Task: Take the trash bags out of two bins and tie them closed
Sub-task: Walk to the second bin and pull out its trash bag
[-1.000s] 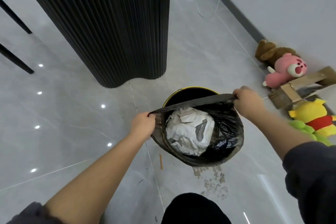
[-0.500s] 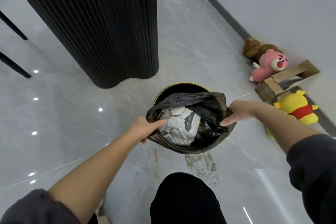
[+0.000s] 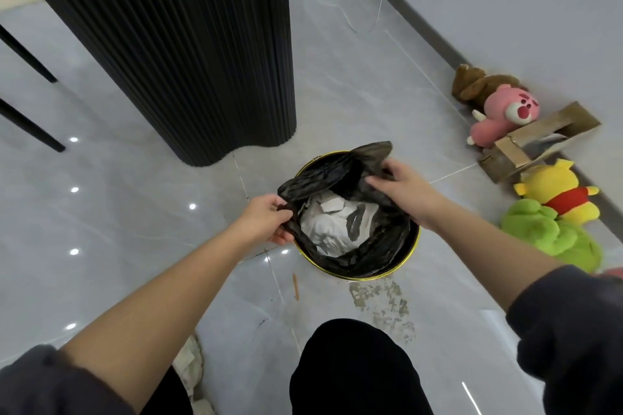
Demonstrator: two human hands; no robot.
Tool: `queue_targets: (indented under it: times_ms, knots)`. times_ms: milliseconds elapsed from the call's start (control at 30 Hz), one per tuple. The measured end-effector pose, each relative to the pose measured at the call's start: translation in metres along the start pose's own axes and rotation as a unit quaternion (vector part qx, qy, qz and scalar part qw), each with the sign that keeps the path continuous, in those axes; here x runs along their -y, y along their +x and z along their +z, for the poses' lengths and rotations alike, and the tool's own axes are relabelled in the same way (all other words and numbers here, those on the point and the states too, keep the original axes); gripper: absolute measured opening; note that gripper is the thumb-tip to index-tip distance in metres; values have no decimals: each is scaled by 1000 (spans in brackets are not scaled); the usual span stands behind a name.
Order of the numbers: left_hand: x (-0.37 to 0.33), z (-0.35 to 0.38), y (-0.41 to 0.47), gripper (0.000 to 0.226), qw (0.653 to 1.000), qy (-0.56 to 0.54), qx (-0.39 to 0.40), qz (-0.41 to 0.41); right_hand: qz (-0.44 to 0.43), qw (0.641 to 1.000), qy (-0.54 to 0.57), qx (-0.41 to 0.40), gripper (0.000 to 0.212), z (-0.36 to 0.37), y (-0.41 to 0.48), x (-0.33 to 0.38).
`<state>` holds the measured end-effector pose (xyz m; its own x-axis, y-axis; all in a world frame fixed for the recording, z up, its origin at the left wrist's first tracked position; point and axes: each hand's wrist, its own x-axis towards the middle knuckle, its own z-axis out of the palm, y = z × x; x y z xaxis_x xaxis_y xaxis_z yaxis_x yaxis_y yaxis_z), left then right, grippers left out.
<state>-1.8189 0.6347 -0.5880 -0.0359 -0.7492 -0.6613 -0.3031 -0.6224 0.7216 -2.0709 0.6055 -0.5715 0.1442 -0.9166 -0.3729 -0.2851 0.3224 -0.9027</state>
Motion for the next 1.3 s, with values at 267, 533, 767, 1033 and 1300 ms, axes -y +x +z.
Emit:
queue_targets:
  times_ms: [267,533,767,1033,1300]
  knots:
    - [-20,-24,8,8,994,70,6,79,-33,973,-90,211,74,80,10,-9]
    - [-41,-38,24,8,973,190,38,126,35,968,-79,234,10,109,23,-10]
    - [-7,-43,39,4,981,164,35,99,90,977,-76,179,32,121,17,-3]
    - [29,-34,43,12,996,66,20,50,85,987,-120,69,45,122,18,-3]
    - [32,-28,42,15,996,20,91,-4,108,987,-105,54,56,106,10,30]
